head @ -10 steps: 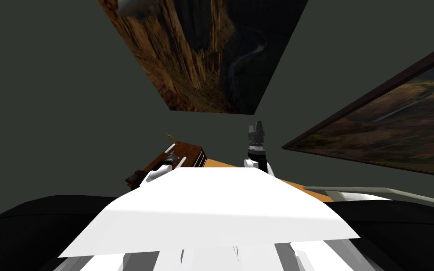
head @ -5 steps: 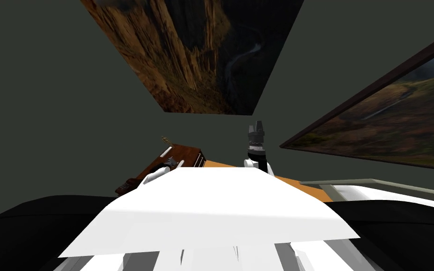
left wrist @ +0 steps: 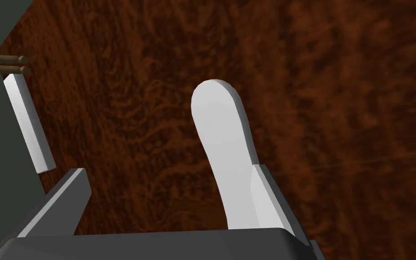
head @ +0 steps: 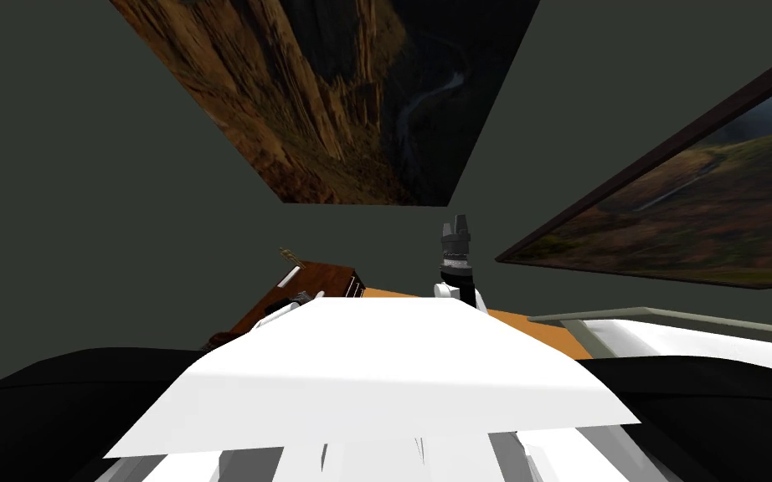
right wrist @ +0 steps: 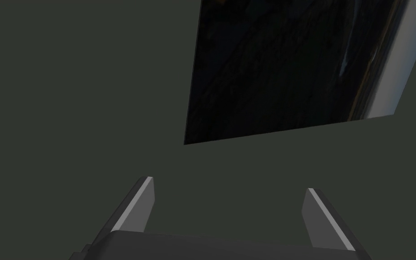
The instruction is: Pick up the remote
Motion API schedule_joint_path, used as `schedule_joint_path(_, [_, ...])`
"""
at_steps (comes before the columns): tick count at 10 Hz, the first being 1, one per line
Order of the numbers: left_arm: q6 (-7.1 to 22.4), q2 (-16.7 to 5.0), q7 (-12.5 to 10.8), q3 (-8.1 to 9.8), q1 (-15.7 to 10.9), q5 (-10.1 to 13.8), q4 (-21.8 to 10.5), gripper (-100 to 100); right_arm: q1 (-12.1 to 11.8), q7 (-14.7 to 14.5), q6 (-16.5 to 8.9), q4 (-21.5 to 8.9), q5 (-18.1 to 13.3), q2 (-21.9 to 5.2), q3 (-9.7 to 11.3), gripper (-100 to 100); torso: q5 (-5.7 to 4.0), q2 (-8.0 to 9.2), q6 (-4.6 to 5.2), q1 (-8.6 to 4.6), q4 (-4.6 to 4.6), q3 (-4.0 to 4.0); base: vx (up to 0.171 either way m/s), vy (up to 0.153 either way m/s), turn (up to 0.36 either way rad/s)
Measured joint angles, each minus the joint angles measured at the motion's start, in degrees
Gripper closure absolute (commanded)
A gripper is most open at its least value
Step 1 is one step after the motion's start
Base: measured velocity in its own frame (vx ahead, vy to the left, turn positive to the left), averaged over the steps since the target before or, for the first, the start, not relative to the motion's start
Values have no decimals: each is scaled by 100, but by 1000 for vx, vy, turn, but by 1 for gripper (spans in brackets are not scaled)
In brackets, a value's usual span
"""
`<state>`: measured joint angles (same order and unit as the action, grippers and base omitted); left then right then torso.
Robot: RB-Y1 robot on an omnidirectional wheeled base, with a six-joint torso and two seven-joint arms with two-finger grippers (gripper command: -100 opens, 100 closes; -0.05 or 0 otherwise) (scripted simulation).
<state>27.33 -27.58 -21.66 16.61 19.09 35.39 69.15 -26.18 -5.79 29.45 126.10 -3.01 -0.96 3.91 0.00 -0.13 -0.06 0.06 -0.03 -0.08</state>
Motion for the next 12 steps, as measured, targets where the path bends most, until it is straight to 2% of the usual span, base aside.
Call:
schedule_joint_path(2, [297, -28, -134, 51, 31, 138, -163, -100, 0, 0, 0, 0, 0, 0, 0, 0, 0, -1, 0, 0, 0, 0, 51, 28, -85])
schedule_joint_path(3, [355, -93, -124, 16, -47, 352, -439, -100, 0, 0, 0, 0, 0, 0, 0, 0, 1, -6, 3, 3, -1, -3, 49, 30, -70])
schedule_joint_path(4, [435, -55, -191, 26, -58, 318, -530, -100, 0, 0, 0, 0, 0, 0, 0, 0, 1, -4, 0, 0, -1, -2, 58, 38, -100])
schedule_joint_path(5, [530, -87, -215, 23, 10, 506, -677, -100, 0, 0, 0, 0, 0, 0, 0, 0, 1, -5, 0, 4, -1, -2, 41, 31, -58])
schedule_joint_path(8, [765, -149, -286, 13, -46, 783, -1142, -100, 0, 0, 0, 0, 0, 0, 0, 0, 0, 2, -1, -1, 1, 1, 38, 28, -94])
schedule_joint_path(9, [920, -151, -416, 23, 6, 796, -1175, -100, 0, 0, 0, 0, 0, 0, 0, 0, 0, 0, 0, 2, 0, 0, 39, 35, -56])
schedule_joint_path(12, [1165, -200, -558, 8, 21, 1006, -1448, -100, 0, 0, 0, 0, 0, 0, 0, 0, 1, 2, -1, 2, 1, 1, 30, 31, -50])
